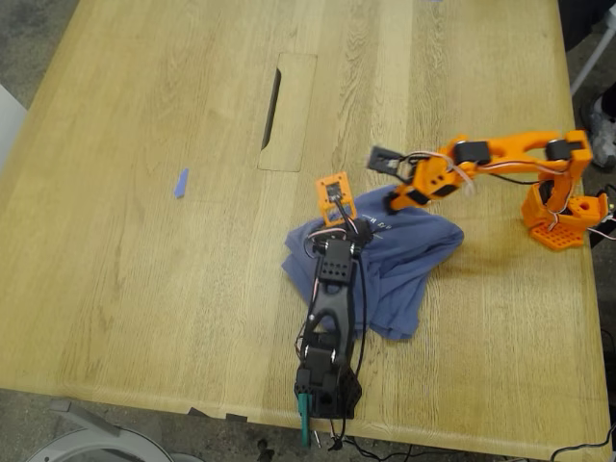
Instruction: Fold a T-shirt
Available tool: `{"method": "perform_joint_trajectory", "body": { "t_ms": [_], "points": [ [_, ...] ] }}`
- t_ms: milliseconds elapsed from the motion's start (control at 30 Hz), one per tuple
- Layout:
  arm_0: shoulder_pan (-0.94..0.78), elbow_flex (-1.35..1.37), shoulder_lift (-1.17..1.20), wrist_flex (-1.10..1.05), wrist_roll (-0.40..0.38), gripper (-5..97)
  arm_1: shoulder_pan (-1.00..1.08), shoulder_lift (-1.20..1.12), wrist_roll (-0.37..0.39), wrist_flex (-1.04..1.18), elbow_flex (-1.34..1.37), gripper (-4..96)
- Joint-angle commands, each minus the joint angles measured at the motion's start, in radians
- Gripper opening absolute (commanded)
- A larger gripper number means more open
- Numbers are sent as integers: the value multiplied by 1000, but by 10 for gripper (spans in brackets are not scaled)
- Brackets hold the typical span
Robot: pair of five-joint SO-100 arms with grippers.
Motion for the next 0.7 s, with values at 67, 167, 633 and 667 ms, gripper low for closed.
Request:
{"method": "perform_joint_trajectory", "body": {
  "t_ms": [67,167,633,667],
  "points": [
    [-11,218,204,-57,0,-1,-15,-98,-12,-106,-97,0],
    [-23,313,229,-112,-3,-1,-37,-144,-9,-156,-83,0],
    [-229,423,169,-290,-5,-1,-114,-26,25,-388,396,0],
    [-253,422,169,-290,-5,-1,-120,9,29,-400,453,0]
  ]
}}
